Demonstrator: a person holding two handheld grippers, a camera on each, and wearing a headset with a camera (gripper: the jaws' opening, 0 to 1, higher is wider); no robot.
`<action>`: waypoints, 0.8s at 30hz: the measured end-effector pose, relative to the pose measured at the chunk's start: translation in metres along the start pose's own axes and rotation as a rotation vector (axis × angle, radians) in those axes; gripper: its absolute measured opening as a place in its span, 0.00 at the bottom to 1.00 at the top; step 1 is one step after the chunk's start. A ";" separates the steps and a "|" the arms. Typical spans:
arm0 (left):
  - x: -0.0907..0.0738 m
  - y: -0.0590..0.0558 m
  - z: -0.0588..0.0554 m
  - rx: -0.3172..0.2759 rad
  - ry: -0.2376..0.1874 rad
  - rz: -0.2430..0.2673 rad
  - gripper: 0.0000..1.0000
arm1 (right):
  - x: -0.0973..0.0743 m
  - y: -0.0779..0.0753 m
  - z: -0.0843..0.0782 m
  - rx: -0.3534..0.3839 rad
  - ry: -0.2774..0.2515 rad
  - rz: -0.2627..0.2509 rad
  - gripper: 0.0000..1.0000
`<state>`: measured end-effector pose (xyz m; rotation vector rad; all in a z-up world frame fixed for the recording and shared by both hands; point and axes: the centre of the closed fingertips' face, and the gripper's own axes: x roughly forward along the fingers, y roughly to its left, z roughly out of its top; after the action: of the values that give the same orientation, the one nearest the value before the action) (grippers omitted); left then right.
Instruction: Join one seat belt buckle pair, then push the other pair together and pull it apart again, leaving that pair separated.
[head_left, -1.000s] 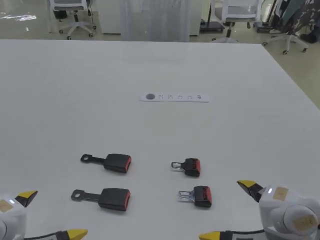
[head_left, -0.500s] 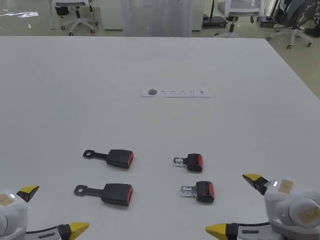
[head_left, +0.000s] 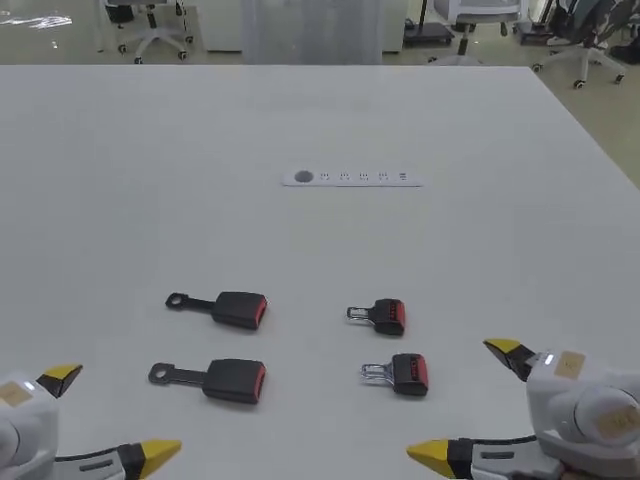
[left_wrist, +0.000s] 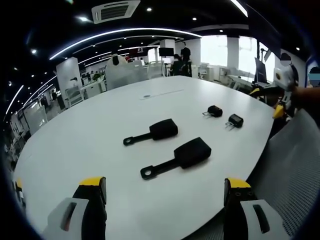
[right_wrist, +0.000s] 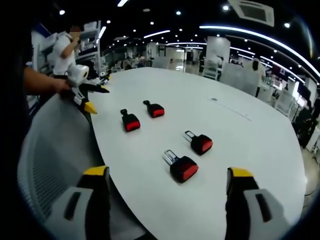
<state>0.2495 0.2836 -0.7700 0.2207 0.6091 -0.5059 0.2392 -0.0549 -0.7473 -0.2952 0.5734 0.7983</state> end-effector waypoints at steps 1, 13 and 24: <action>0.000 0.000 0.000 0.000 -0.001 0.000 1.00 | 0.000 0.000 0.001 0.003 -0.002 0.000 0.96; 0.000 -0.001 0.003 -0.003 -0.011 -0.004 1.00 | 0.002 -0.001 0.005 0.008 -0.005 -0.003 0.98; 0.000 -0.002 0.005 0.000 -0.020 -0.004 1.00 | 0.004 0.004 0.009 -0.012 -0.007 0.014 0.96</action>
<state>0.2511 0.2805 -0.7658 0.2139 0.5898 -0.5112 0.2420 -0.0460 -0.7430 -0.2996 0.5643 0.8166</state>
